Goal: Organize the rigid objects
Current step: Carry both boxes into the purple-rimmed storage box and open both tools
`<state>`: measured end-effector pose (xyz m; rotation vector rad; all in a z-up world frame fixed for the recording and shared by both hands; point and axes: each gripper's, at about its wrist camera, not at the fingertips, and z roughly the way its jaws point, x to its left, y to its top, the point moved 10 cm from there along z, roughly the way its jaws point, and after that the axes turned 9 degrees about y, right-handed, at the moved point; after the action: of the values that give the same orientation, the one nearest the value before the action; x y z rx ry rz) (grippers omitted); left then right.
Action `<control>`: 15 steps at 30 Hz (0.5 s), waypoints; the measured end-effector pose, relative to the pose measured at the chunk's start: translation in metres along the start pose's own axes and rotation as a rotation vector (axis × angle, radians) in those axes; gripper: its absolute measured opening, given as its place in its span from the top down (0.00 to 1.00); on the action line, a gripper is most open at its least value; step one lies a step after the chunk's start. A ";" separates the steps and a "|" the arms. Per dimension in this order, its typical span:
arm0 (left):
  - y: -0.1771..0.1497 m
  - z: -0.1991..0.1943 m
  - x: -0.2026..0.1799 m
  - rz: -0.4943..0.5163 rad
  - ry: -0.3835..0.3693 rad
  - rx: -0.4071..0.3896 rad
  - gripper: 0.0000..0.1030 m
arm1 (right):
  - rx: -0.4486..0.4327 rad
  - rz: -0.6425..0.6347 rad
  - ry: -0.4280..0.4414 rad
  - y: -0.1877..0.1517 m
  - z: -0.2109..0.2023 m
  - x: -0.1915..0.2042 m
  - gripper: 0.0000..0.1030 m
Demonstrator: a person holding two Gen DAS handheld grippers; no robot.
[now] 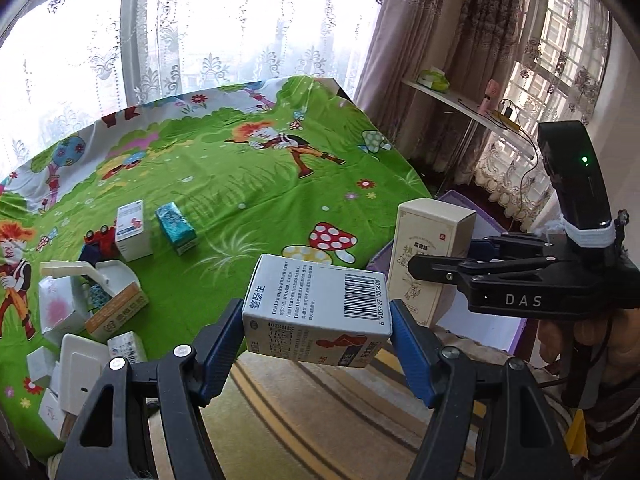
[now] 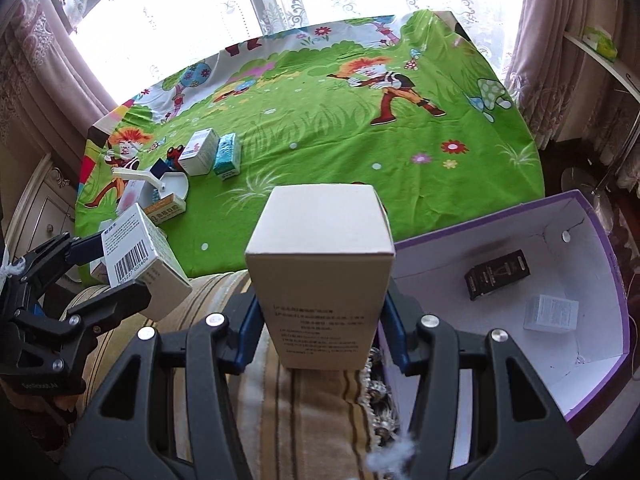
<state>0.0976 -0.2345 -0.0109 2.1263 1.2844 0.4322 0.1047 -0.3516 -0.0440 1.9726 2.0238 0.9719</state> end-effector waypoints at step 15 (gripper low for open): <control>0.017 0.038 -0.092 0.081 -0.098 0.076 0.30 | 0.005 0.123 -0.182 -0.031 -0.032 -0.111 0.46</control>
<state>0.0867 -0.3334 -0.0261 2.2400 1.1793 0.3128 0.0754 -0.4646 -0.0717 2.1240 1.8300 0.7779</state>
